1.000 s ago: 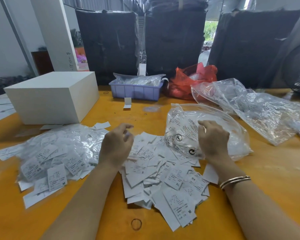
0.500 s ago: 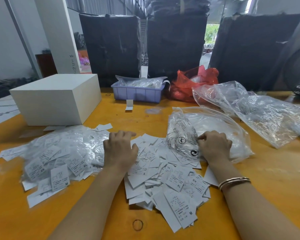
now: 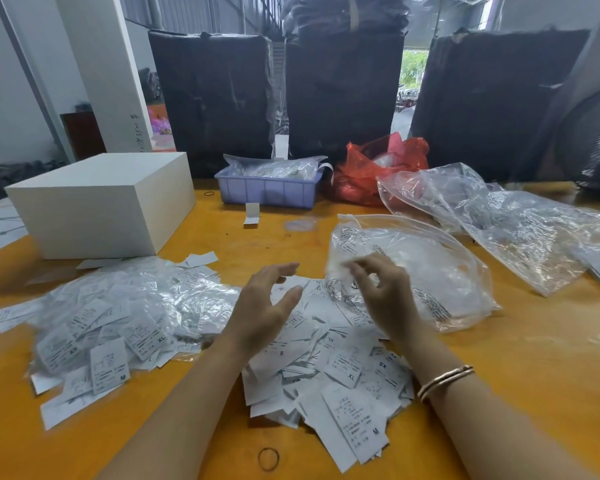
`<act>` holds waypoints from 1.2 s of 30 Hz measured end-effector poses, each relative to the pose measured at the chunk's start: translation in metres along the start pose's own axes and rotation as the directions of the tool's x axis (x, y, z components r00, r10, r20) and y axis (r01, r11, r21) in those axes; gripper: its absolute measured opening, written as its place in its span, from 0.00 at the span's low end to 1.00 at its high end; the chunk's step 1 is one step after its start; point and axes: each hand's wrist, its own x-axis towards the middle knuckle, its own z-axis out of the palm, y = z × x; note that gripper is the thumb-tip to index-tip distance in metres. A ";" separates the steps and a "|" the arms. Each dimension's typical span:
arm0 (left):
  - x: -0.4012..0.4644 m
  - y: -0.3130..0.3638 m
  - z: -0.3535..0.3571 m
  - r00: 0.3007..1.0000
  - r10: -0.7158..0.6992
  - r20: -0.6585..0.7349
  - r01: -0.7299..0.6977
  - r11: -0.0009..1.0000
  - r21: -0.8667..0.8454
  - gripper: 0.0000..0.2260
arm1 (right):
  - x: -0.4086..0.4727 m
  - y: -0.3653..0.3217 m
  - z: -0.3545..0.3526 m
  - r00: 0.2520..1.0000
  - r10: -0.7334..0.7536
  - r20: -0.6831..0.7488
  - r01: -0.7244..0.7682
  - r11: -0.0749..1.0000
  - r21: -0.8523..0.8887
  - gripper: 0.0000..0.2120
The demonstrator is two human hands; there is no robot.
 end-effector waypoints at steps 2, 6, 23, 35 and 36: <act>0.000 0.002 0.001 0.996 -0.050 0.069 0.058 0.989 -0.133 0.17 | -0.004 -0.015 0.007 0.983 0.052 0.175 -0.087 0.976 0.200 0.07; 0.002 0.003 0.002 0.987 -0.145 0.064 0.158 0.924 -0.349 0.06 | -0.008 -0.027 0.014 0.923 0.159 0.352 -0.306 0.856 0.416 0.09; 0.007 -0.005 -0.001 0.906 -0.376 -0.194 0.212 0.800 -0.561 0.07 | -0.014 -0.010 0.031 0.871 0.158 0.465 -0.052 0.971 -0.234 0.11; 0.008 -0.004 -0.001 0.892 -0.408 -0.197 0.217 0.767 -0.604 0.05 | -0.014 -0.019 0.024 0.885 0.146 0.443 -0.057 0.976 -0.209 0.09; 0.008 -0.004 -0.001 0.887 -0.418 -0.194 0.224 0.760 -0.610 0.05 | -0.014 -0.019 0.023 0.873 0.142 0.467 -0.044 0.976 -0.214 0.09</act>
